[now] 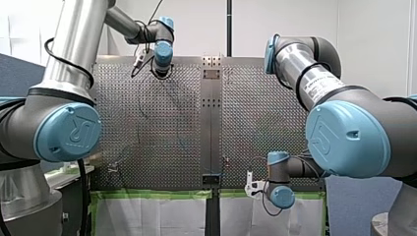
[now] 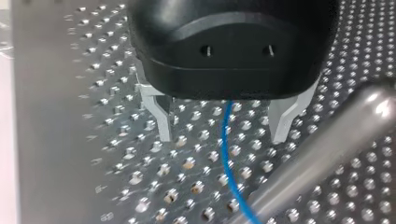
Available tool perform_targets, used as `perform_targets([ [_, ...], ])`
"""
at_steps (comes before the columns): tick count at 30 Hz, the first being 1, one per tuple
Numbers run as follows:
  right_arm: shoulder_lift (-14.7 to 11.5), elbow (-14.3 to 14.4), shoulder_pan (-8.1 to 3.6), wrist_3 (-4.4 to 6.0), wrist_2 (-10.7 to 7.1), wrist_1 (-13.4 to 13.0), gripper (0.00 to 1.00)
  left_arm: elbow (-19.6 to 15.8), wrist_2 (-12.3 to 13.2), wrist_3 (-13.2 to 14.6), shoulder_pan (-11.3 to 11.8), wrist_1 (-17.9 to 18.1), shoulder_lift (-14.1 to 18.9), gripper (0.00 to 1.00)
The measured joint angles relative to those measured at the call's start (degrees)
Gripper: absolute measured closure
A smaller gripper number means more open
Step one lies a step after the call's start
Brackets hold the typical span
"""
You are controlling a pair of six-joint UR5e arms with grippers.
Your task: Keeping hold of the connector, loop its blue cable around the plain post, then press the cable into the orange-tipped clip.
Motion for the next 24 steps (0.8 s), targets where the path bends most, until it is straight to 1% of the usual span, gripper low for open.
perform_targets([
  [6, 0.01, -0.01, 0.00, 0.01, -0.01, -0.05, 1.00, 0.32, -1.42, 0.34, -0.75, -0.06, -0.34, 0.00],
  [13, 0.01, -0.11, 0.00, 0.04, -0.02, -0.06, 1.00, 0.43, -2.98, 0.80, -1.06, 1.00, -0.45, 0.00],
  [20, 0.04, -0.14, 0.00, 0.02, -0.02, 0.04, 1.00, 0.72, -4.19, 1.83, -1.49, 1.62, -2.26, 0.00],
  [24, 0.03, -0.15, 0.00, 0.01, -0.02, 0.08, 1.00, 0.90, -4.50, 2.04, -1.61, 2.30, -2.55, 0.00],
])
